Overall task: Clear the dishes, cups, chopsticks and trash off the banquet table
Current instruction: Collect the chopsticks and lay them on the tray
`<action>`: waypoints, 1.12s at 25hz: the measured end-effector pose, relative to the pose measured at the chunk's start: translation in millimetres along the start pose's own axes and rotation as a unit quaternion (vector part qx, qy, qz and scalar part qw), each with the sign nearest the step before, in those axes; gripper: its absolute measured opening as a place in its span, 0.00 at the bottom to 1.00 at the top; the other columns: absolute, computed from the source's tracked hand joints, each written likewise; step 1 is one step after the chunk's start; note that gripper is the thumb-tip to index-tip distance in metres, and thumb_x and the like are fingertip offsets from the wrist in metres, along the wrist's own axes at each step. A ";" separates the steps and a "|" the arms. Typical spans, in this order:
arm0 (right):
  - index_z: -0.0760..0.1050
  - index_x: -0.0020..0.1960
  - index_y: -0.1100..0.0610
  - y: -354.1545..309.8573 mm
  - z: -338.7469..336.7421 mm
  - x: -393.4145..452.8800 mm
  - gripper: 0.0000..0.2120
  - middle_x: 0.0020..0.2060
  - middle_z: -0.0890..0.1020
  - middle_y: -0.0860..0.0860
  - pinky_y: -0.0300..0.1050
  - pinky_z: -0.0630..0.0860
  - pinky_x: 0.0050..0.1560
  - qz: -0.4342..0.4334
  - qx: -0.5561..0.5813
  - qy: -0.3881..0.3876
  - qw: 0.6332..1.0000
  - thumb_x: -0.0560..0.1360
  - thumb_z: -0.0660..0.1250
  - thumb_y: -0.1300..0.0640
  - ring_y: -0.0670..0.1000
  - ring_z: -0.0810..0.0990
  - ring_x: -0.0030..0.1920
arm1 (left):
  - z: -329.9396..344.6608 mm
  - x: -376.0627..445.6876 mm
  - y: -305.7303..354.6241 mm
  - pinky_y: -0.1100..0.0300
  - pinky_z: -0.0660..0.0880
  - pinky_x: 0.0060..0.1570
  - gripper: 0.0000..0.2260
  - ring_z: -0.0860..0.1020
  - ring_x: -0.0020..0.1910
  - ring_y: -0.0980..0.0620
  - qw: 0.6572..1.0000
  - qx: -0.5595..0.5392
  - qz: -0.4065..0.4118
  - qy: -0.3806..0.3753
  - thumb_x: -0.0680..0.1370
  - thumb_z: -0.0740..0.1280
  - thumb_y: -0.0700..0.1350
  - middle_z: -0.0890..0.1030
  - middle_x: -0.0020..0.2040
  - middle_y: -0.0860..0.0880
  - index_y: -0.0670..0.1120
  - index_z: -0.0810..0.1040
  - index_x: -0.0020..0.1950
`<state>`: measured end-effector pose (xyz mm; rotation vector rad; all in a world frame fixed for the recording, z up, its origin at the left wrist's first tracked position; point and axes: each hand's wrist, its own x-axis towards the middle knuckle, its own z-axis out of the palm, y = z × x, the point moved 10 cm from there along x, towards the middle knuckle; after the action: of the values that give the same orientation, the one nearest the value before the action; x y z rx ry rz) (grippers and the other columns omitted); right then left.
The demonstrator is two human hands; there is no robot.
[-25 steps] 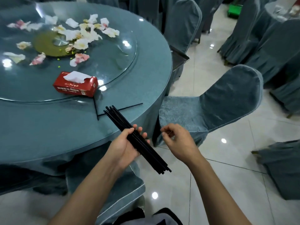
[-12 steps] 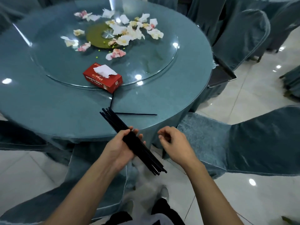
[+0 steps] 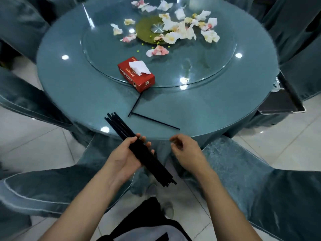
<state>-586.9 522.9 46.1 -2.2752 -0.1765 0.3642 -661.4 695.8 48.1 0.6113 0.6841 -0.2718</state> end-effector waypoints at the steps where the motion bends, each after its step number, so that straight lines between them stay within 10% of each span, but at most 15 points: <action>1: 0.80 0.56 0.50 -3.0 3.3 9.9 0.07 0.47 0.82 0.47 0.45 0.78 0.54 -0.008 -0.008 -0.013 1.000 0.79 0.67 0.55 0.46 0.80 0.47 | -1.1 3.0 4.7 0.46 0.79 0.53 0.05 0.82 0.44 0.48 1.000 -0.012 0.010 0.013 0.81 0.61 0.42 0.81 0.43 0.49 0.47 0.77 0.49; 12: 0.68 0.74 0.50 -45.7 76.8 120.7 0.23 0.46 0.81 0.50 0.51 0.77 0.55 -0.040 -0.085 -0.186 0.978 0.80 0.65 0.54 0.51 0.80 0.49 | -23.7 53.2 70.8 0.45 0.80 0.52 0.05 0.83 0.45 0.47 0.989 -0.095 0.082 0.077 0.81 0.62 0.42 0.83 0.44 0.48 0.46 0.78 0.52; 18: 0.47 0.82 0.56 -28.8 129.5 168.1 0.37 0.71 0.72 0.63 0.54 0.70 0.69 0.013 -0.195 -0.264 0.944 0.81 0.64 0.53 0.62 0.72 0.70 | -38.7 76.0 94.5 0.45 0.80 0.53 0.05 0.84 0.43 0.47 0.985 -0.115 0.086 0.090 0.82 0.62 0.42 0.83 0.45 0.48 0.46 0.78 0.53; 28: 0.61 0.76 0.51 -4.1 153.7 211.7 0.28 0.61 0.70 0.61 0.57 0.72 0.63 0.028 -0.252 -0.205 0.945 0.78 0.64 0.52 0.66 0.75 0.59 | -66.8 93.0 113.7 0.41 0.76 0.61 0.06 0.83 0.44 0.48 0.977 -0.124 0.098 0.146 0.82 0.62 0.42 0.83 0.45 0.49 0.46 0.79 0.52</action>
<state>-434.8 685.5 -91.2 -2.6793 -0.4640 0.9119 -577.3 822.9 -4.7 0.4776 0.9181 0.0895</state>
